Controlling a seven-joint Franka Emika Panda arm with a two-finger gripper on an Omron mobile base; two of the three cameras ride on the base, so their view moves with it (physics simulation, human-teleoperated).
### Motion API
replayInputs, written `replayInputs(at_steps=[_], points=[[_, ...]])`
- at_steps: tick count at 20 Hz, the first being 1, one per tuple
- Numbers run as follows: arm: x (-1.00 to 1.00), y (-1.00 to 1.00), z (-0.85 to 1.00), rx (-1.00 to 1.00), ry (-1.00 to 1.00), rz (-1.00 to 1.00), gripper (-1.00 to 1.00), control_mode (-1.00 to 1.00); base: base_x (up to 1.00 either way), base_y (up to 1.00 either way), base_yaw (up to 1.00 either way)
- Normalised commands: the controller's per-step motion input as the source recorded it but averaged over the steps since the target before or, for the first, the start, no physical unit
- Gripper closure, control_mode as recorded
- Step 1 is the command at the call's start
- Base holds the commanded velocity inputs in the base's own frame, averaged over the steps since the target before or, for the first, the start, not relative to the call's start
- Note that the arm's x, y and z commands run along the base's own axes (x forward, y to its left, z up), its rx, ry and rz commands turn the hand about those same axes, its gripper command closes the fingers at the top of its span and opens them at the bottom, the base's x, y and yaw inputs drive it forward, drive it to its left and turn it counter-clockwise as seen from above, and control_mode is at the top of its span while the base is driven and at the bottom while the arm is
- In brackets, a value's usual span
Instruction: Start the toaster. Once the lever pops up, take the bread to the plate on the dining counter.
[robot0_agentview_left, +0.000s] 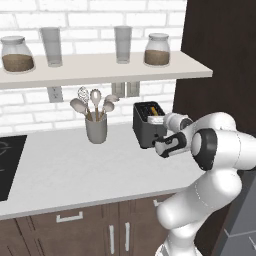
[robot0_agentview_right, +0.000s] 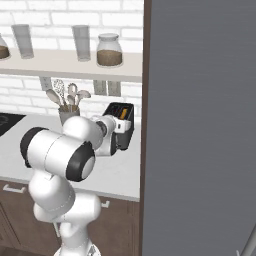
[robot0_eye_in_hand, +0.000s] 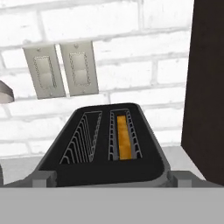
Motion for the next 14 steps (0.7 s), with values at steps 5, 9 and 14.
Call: replayInputs(at_steps=[5,9,14], points=[[0.17,0.00,-0.24,0.00,0.04,0.00,-1.00,-1.00,0.00,0.00,0.00],[0.10,-0.04,-0.16,0.00,0.01,0.00,-1.00,-1.00,0.00,0.00,0.00],[0.01,-0.06,-0.02,0.00,0.00,0.00,-1.00,-1.00,0.00,0.00,0.00]])
